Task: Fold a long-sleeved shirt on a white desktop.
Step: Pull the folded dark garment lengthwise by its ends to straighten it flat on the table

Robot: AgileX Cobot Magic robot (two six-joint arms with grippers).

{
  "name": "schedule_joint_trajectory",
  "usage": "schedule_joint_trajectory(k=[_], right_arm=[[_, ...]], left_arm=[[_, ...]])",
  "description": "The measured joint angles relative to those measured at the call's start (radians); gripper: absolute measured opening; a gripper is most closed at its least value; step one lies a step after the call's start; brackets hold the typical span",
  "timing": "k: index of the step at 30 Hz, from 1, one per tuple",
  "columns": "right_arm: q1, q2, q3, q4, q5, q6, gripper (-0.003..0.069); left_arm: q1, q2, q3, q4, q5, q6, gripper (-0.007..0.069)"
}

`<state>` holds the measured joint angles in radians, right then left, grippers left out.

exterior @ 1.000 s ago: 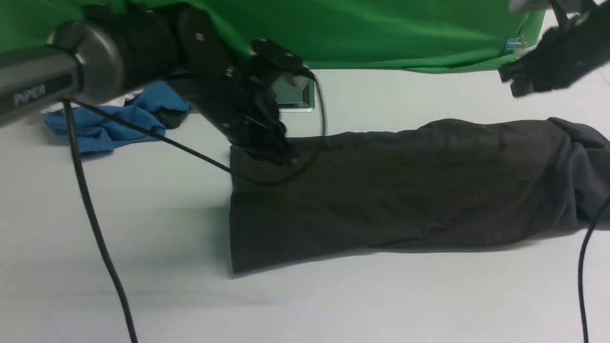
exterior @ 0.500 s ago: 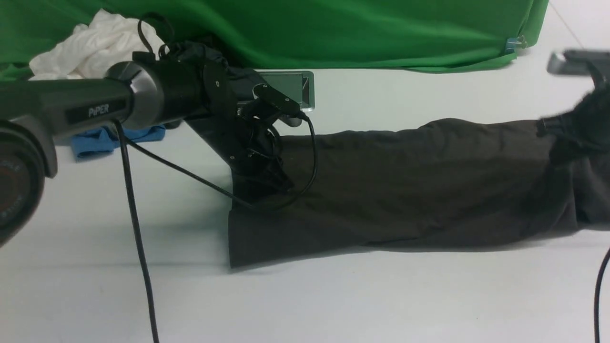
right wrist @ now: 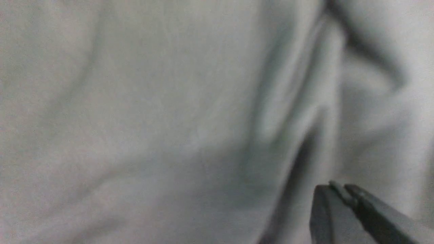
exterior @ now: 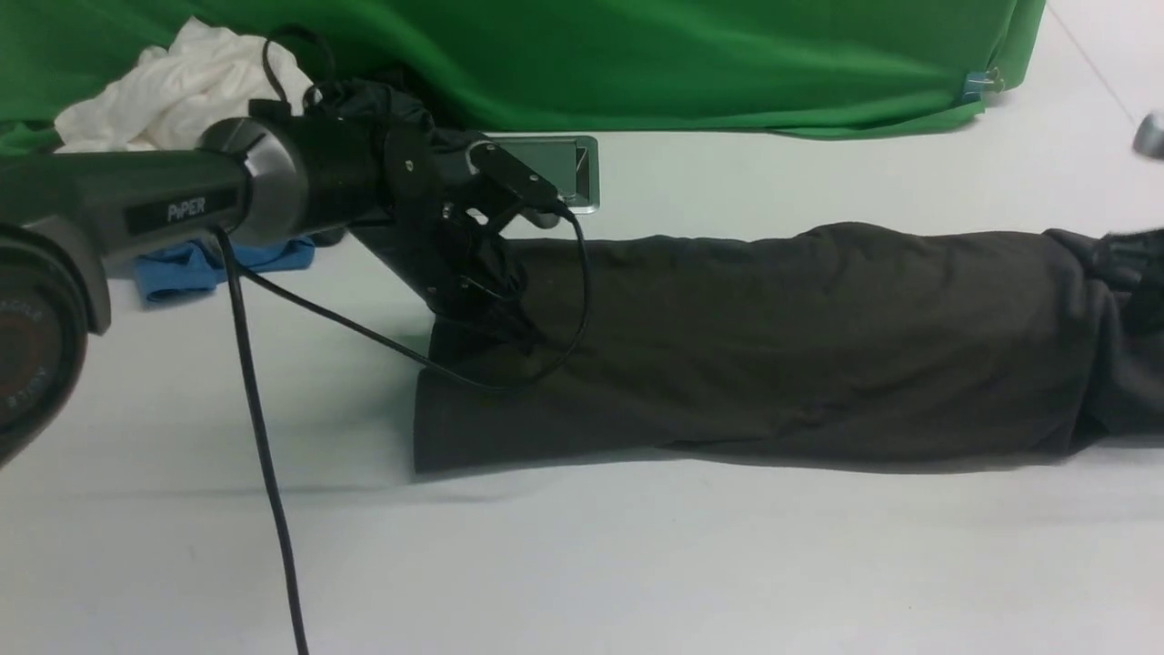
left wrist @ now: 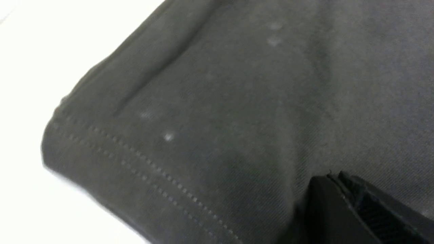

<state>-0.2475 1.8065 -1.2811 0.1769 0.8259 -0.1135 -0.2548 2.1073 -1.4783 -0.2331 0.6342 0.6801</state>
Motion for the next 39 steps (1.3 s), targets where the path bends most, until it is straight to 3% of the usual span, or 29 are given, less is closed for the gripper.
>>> schedule_joint_trajectory(k=[6, 14, 29, 39], right_arm=[[-0.035, 0.036, 0.0, -0.003, -0.002, 0.047, 0.0078], [-0.044, 0.177, -0.002, -0.004, -0.028, 0.049, 0.0083], [-0.109, 0.208, -0.029, -0.085, -0.072, 0.073, 0.0083], [-0.115, 0.107, -0.109, -0.142, 0.098, 0.073, 0.012]], left_arm=[[0.061, 0.0, 0.0, -0.032, 0.0, -0.002, 0.0017], [0.067, 0.001, 0.0, -0.028, 0.0, 0.006, 0.0017], [0.075, 0.001, -0.001, 0.022, 0.002, 0.002, 0.0017], [0.076, -0.016, -0.001, 0.028, 0.02, 0.003, 0.0017]])
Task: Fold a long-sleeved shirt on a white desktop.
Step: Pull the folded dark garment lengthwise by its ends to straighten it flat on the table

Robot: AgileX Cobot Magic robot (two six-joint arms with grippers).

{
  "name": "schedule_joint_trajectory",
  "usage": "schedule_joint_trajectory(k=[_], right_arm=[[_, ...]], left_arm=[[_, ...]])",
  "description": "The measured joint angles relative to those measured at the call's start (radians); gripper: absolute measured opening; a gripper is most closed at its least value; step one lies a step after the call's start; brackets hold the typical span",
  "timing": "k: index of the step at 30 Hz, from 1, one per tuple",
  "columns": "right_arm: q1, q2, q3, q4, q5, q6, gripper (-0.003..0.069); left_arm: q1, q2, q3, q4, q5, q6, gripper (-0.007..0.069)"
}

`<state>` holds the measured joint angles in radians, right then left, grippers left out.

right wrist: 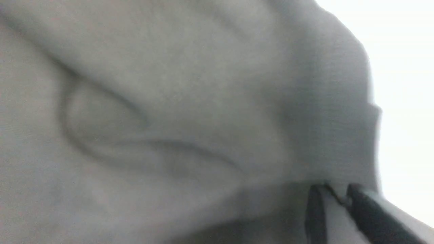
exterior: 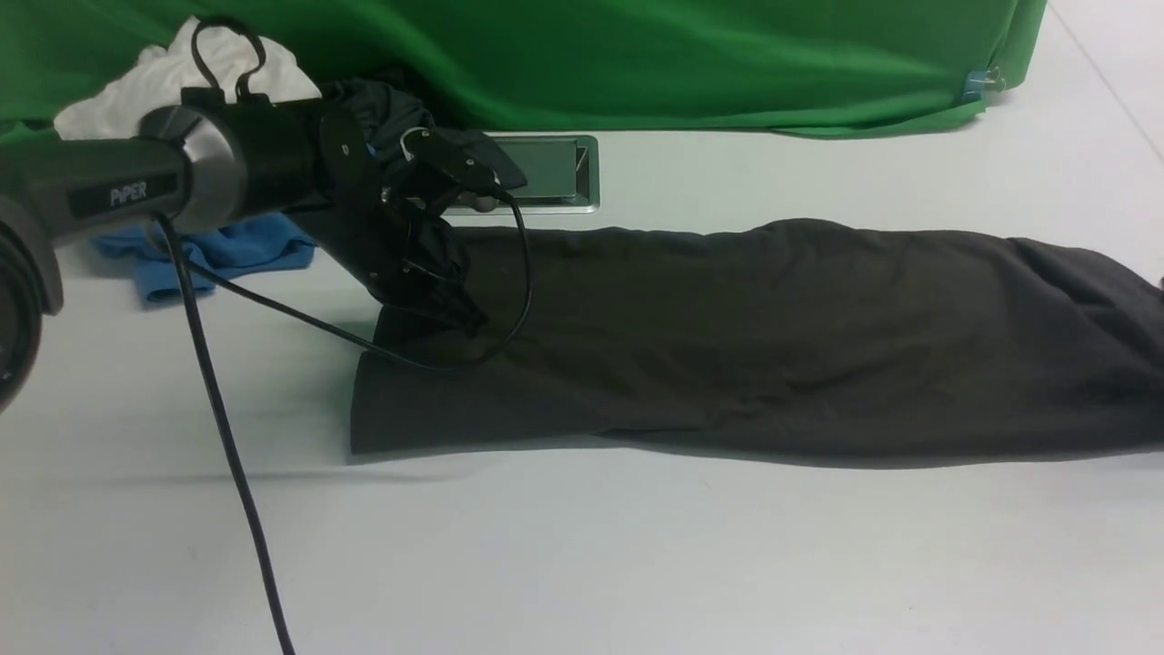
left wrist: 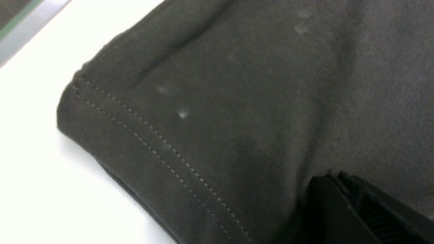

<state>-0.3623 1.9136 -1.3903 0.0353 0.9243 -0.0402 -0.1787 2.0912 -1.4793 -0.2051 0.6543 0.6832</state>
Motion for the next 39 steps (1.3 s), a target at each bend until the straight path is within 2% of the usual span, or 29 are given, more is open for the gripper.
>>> schedule_joint_trajectory(k=[3, 6, 7, 10, 13, 23, 27, 30, 34, 36, 37, 39], right_arm=[[-0.005, -0.061, -0.012, -0.001, 0.0, 0.0, 0.0183], [-0.017, -0.073, -0.015, -0.001, -0.023, -0.007, 0.0369], [-0.025, -0.056, -0.015, -0.002, -0.036, -0.011, 0.0469], [-0.027, 0.002, -0.015, 0.006, -0.074, -0.025, 0.0617], [-0.027, 0.084, -0.015, 0.05, -0.134, -0.058, 0.0676], [-0.039, 0.159, -0.02, 0.074, -0.205, -0.057, 0.0684], [-0.041, 0.163, -0.026, 0.134, -0.186, -0.089, 0.0647], [-0.043, 0.164, -0.03, 0.206, -0.146, -0.121, 0.0498], [-0.043, 0.165, -0.031, 0.228, -0.111, -0.134, 0.0289], [-0.043, 0.166, -0.031, 0.234, -0.101, -0.136, 0.0213], [-0.043, 0.166, -0.031, 0.242, -0.093, -0.138, 0.012], [-0.043, 0.166, -0.031, 0.243, -0.09, -0.145, 0.0106]], left_arm=[[0.002, -0.024, 0.003, 0.007, 0.021, 0.0, 0.0017], [0.005, -0.095, 0.004, -0.02, 0.054, 0.0, 0.0017], [0.005, -0.123, 0.004, -0.045, 0.065, 0.004, 0.0017], [-0.001, -0.173, 0.004, -0.103, 0.084, 0.045, 0.0017], [-0.027, -0.211, 0.004, -0.131, 0.093, 0.079, 0.0017], [-0.138, -0.227, 0.004, -0.14, 0.106, 0.093, 0.0017], [-0.179, -0.227, 0.004, -0.122, 0.109, 0.093, 0.0017], [-0.192, -0.228, 0.004, -0.115, 0.115, 0.093, 0.0017], [-0.189, -0.243, 0.004, -0.07, 0.128, 0.086, 0.0017], [-0.189, -0.248, 0.004, -0.061, 0.132, 0.078, 0.0017], [-0.189, -0.261, 0.004, -0.051, 0.136, 0.074, 0.0017], [-0.189, -0.272, 0.004, -0.04, 0.144, 0.073, 0.0017]])
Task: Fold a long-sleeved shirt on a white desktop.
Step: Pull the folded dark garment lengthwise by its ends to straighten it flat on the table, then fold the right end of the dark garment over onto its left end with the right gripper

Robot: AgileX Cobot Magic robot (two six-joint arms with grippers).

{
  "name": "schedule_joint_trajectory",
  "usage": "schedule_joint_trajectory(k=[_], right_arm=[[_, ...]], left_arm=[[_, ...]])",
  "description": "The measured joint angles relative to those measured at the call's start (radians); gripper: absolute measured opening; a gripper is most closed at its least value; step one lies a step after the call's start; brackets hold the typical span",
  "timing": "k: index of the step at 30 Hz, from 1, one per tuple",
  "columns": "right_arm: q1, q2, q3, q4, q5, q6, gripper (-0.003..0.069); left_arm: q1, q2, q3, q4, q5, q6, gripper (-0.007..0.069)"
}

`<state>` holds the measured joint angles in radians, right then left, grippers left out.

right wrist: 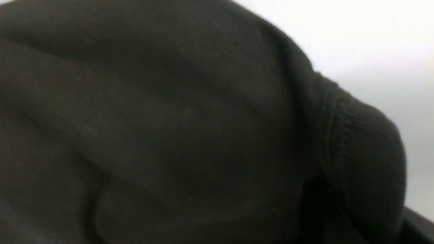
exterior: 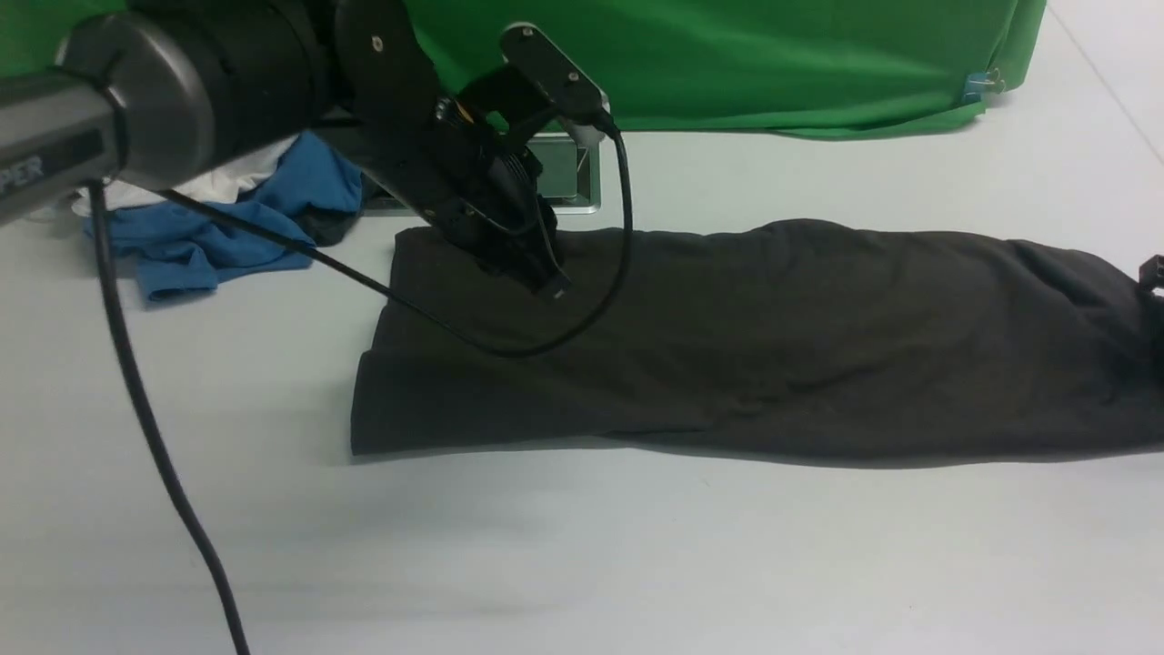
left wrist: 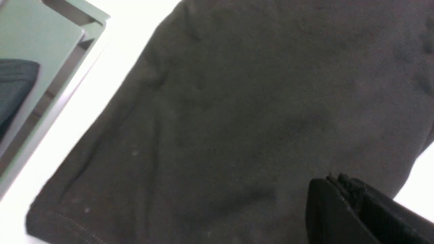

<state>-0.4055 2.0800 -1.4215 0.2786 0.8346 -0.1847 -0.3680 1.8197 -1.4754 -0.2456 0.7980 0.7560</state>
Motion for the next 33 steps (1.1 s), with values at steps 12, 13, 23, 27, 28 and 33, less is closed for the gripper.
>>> schedule_joint_trajectory(k=[12, 13, 23, 27, 28, 33], right_arm=[[-0.05, -0.22, 0.017, -0.251, 0.069, 0.113, 0.0106], [-0.056, -0.238, 0.017, -0.258, 0.072, 0.114, 0.0106], [0.039, -0.408, 0.018, -0.146, 0.102, 0.057, 0.0106], [0.135, -0.488, 0.018, -0.071, 0.09, 0.05, 0.0106], [0.161, -0.502, 0.018, -0.041, 0.084, 0.042, 0.0106], [0.272, -0.515, 0.015, 0.137, 0.052, -0.022, 0.0106]], left_arm=[[0.0, -0.143, 0.0, 0.192, 0.067, -0.063, 0.0017], [0.0, -0.152, 0.0, 0.193, 0.068, -0.063, 0.0017], [0.12, -0.172, 0.0, 0.189, 0.075, -0.063, 0.0017], [0.203, -0.172, 0.0, 0.173, 0.074, -0.063, 0.0017], [0.223, -0.172, 0.0, 0.169, 0.074, -0.063, 0.0017], [0.303, -0.172, 0.0, 0.155, 0.074, -0.061, 0.0017]])
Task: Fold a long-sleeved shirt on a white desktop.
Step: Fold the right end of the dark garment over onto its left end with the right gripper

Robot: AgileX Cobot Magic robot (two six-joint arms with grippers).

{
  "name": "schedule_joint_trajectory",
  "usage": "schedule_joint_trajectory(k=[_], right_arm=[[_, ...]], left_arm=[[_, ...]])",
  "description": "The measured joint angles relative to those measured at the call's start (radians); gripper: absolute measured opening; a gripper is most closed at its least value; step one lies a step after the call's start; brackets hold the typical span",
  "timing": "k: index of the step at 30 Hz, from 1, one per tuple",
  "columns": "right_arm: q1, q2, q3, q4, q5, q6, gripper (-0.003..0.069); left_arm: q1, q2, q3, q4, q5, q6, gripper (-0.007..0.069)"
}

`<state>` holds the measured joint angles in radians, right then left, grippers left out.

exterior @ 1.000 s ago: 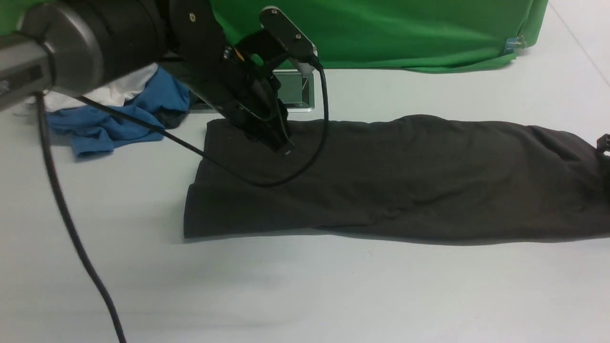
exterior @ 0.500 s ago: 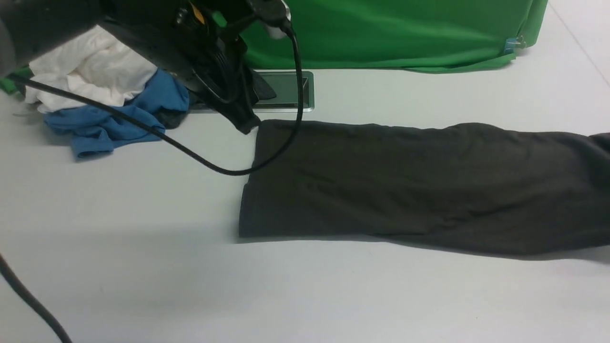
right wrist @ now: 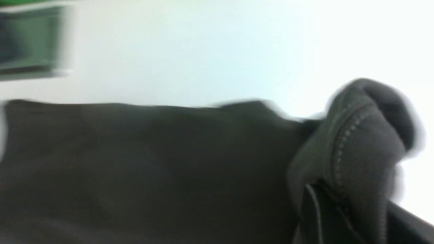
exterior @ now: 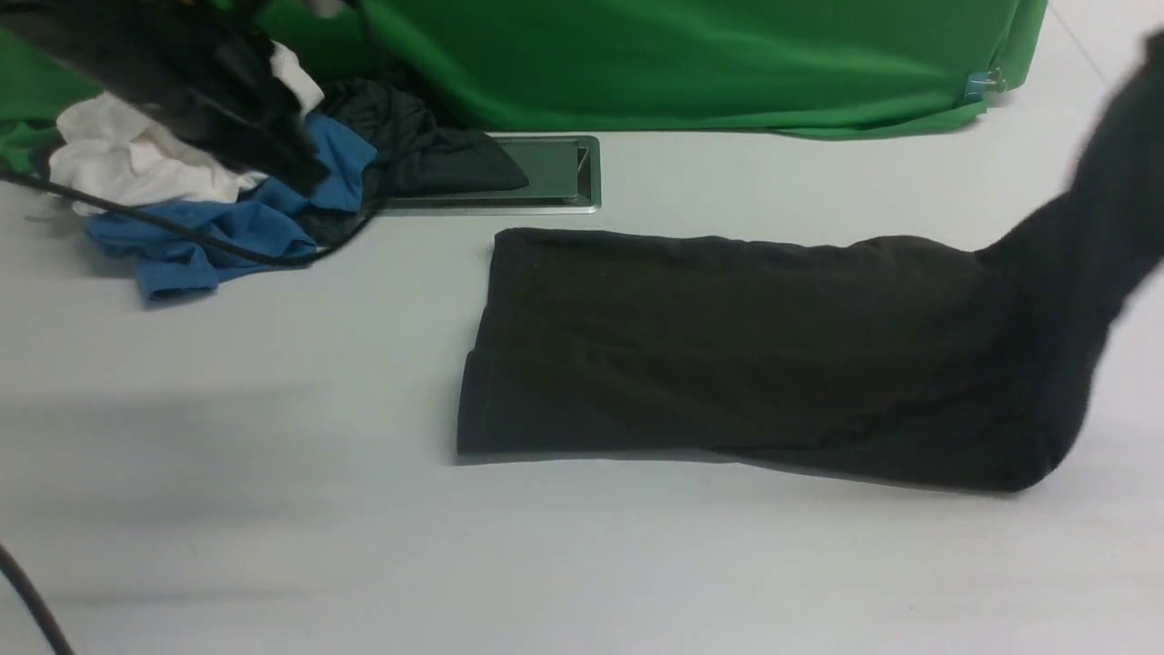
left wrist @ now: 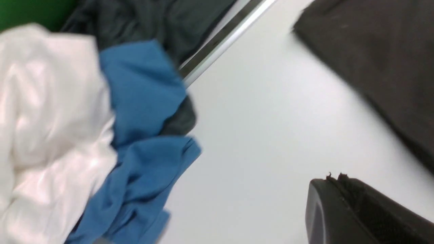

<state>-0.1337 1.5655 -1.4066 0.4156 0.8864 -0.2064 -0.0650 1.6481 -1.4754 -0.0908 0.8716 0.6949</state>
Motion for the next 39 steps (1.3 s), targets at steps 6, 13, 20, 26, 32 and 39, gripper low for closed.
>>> schedule_joint_trajectory(k=[6, 13, 20, 26, 32, 39], right_arm=[[0.135, 0.045, -0.066, 0.243, -0.021, -0.125, 0.0106], [0.315, 0.19, -0.263, 0.29, 0.009, -0.156, 0.0106], [0.462, 0.382, -0.478, 0.294, 0.091, -0.145, 0.0106], [0.537, 0.516, -0.609, 0.3, 0.141, -0.111, 0.0106], [0.586, 0.671, -0.712, 0.302, 0.165, -0.054, 0.0106], [0.597, 0.738, -0.727, 0.304, 0.157, 0.064, 0.0343]], left_arm=[[0.033, 0.0, 0.0, -0.032, -0.001, 0.007, 0.0017], [0.033, 0.0, 0.0, -0.091, -0.002, 0.041, 0.0017], [0.033, 0.0, 0.0, -0.101, -0.01, 0.063, 0.0017], [0.033, 0.0, 0.0, -0.125, -0.016, 0.071, 0.0017], [0.033, 0.0, 0.0, -0.156, -0.022, 0.073, 0.0017], [0.033, 0.0, 0.0, -0.207, -0.025, 0.083, 0.0017]])
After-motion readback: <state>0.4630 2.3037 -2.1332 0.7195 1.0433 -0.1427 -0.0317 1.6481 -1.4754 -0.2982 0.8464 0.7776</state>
